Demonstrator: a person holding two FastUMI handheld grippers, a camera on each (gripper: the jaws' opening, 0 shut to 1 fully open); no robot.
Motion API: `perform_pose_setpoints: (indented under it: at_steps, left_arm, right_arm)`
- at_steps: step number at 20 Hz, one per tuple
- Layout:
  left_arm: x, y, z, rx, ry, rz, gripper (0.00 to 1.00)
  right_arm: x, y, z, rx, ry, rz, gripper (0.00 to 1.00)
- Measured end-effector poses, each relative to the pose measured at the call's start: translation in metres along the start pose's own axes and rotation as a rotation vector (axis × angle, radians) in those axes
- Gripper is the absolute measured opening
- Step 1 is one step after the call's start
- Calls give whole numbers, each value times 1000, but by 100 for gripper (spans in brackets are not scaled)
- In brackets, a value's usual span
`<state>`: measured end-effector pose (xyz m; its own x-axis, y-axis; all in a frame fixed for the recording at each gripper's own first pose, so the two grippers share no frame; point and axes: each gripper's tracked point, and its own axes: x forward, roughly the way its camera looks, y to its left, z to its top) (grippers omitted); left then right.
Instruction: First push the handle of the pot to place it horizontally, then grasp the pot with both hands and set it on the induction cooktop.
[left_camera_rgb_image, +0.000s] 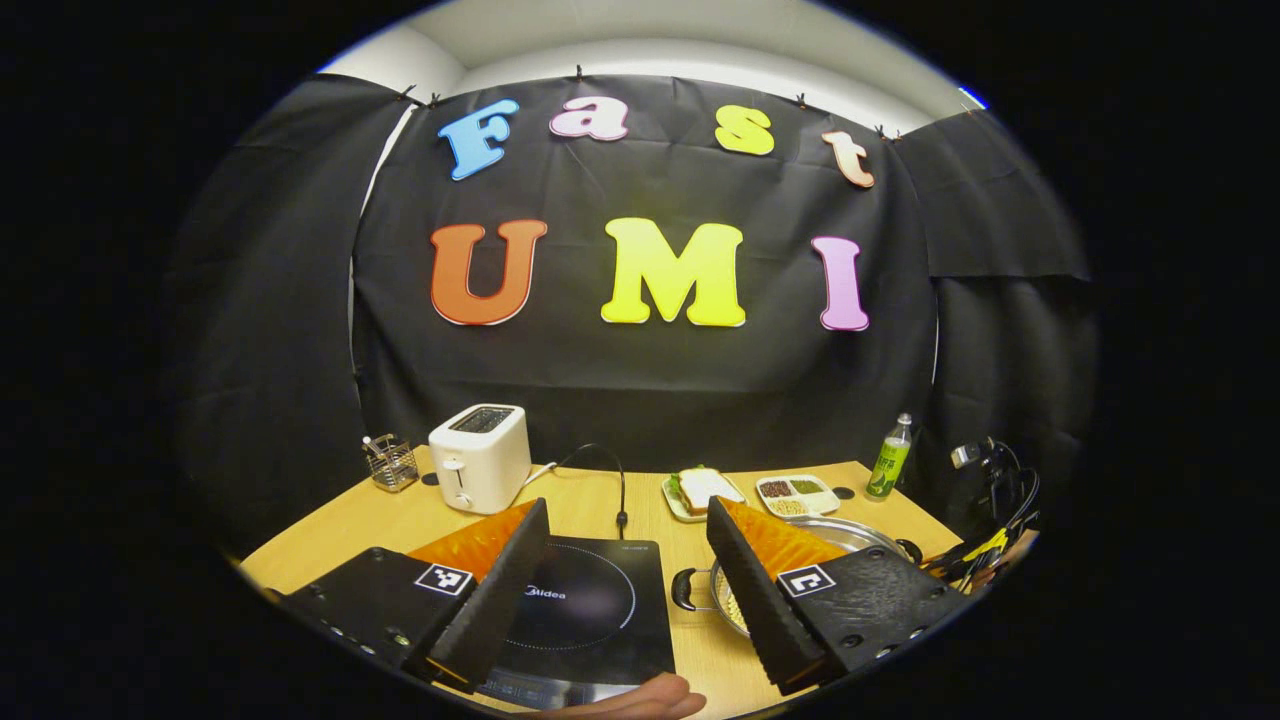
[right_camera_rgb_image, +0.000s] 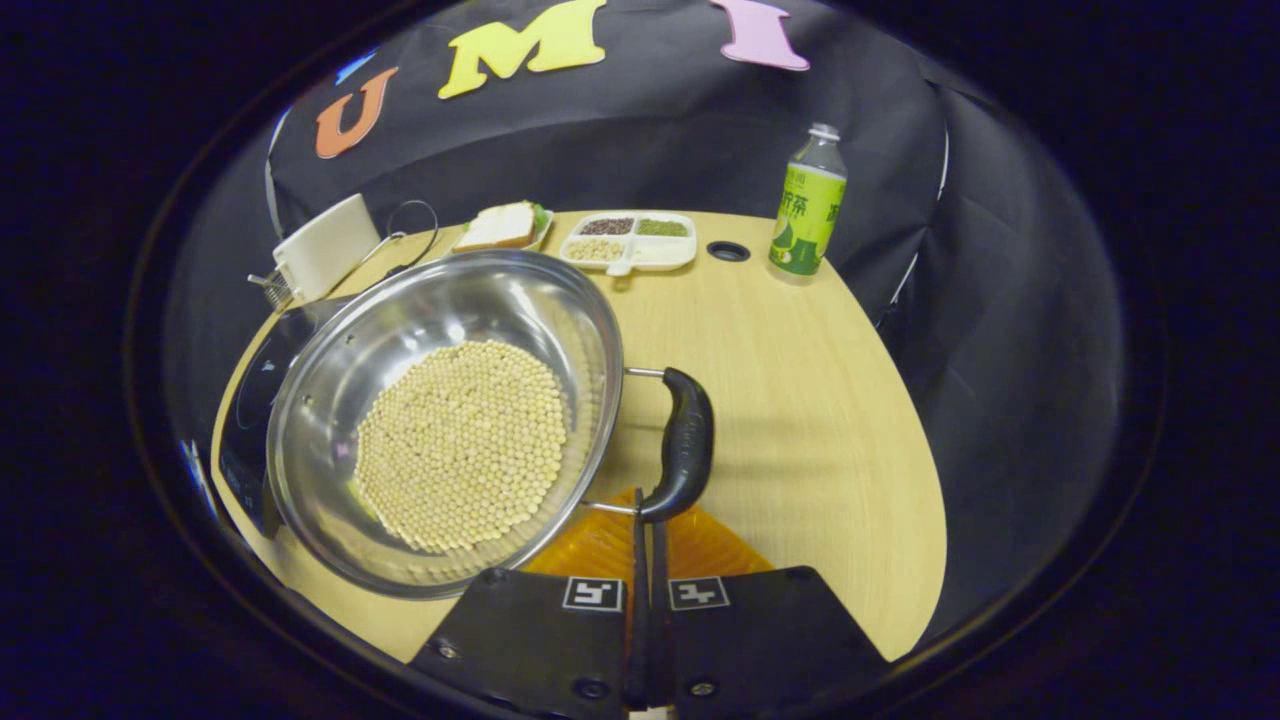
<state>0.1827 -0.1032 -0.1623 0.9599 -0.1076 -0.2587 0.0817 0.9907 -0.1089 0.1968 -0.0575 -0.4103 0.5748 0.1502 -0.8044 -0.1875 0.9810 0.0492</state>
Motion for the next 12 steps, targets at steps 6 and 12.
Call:
perform_pose_setpoints:
  at_steps: [6,12]
  left_arm:
    - [35,-22,-46,21,119,-25,95]
    - [62,-47,-98,38,263,-58,95]
  right_arm:
    - [-17,-8,7,-10,-64,-13,10]
    - [-40,-36,22,-19,-155,-131,72]
